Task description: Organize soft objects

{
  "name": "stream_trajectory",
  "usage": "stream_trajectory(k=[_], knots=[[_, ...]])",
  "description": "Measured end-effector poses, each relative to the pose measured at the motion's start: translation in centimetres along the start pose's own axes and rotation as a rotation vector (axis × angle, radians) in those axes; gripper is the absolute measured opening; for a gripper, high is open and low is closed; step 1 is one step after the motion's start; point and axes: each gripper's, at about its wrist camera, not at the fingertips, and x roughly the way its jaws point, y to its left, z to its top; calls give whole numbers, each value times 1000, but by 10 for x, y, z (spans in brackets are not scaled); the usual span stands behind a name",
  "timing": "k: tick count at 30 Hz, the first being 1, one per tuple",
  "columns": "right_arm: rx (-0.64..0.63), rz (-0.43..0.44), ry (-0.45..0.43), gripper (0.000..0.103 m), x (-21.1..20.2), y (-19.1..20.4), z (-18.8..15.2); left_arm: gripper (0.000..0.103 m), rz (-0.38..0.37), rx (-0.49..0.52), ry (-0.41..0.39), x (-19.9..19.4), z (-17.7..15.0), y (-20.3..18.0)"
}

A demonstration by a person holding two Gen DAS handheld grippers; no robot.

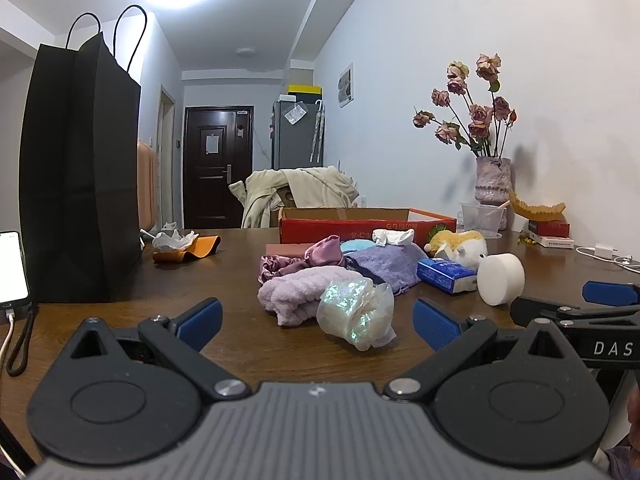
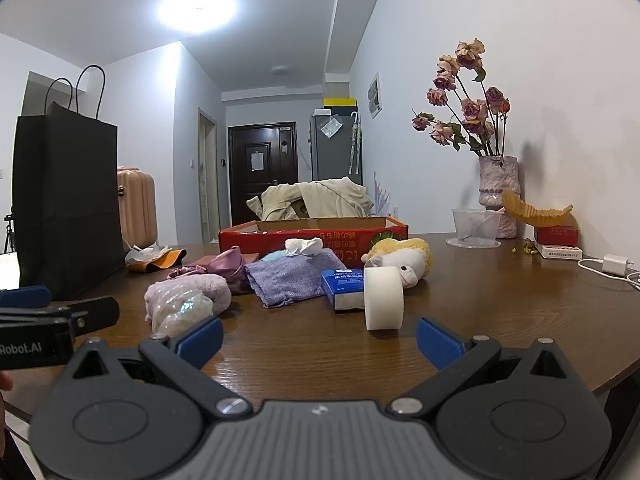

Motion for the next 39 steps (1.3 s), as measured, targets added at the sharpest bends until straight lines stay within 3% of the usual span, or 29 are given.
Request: stream_trajectory(k=[39], knots=[[-4, 0, 6, 103, 1, 0, -1, 103, -7, -4, 8, 1, -2, -2]])
